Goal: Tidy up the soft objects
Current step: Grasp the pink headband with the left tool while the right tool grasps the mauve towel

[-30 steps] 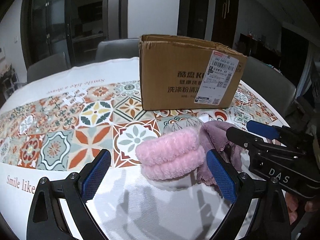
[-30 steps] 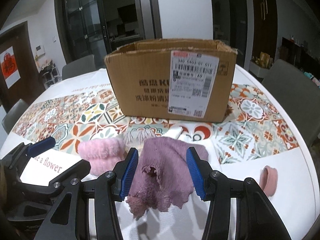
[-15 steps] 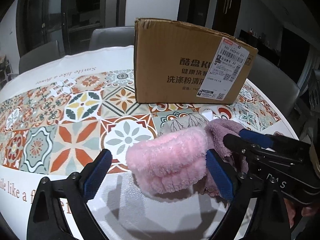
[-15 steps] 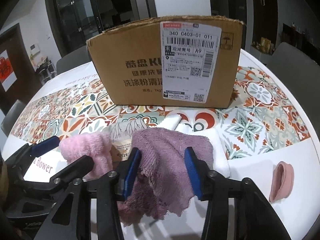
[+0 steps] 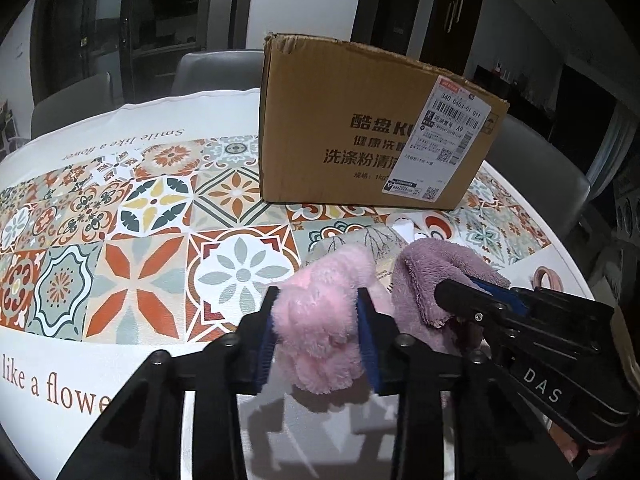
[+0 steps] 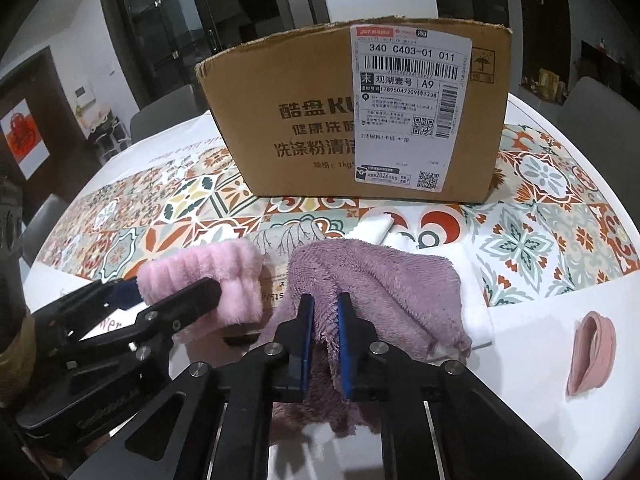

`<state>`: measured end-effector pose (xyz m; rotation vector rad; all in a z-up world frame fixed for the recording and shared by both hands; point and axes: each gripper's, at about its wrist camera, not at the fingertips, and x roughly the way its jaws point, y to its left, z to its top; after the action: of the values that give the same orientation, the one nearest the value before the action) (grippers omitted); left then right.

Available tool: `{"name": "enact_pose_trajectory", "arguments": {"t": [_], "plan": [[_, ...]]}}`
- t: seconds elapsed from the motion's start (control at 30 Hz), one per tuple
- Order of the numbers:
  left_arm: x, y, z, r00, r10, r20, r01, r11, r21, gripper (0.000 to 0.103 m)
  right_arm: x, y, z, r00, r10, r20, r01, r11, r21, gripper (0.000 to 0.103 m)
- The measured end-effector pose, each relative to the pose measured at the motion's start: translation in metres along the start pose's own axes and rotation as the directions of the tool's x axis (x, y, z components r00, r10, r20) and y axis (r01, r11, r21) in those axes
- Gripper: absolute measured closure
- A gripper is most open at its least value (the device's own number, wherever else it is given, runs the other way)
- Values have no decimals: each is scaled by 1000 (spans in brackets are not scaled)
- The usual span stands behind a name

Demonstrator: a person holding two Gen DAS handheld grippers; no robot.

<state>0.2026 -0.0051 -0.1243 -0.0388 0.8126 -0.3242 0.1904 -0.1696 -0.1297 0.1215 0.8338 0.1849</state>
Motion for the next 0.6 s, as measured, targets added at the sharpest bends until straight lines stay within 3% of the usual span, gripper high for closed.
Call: {"name": "enact_pose_trajectory", "arguments": {"t": [0.6], "plan": [[-61, -17, 8, 990, 31, 136, -36, 999, 31, 72, -64, 12, 3, 990, 18, 142, -20, 1000, 13, 92]]}}
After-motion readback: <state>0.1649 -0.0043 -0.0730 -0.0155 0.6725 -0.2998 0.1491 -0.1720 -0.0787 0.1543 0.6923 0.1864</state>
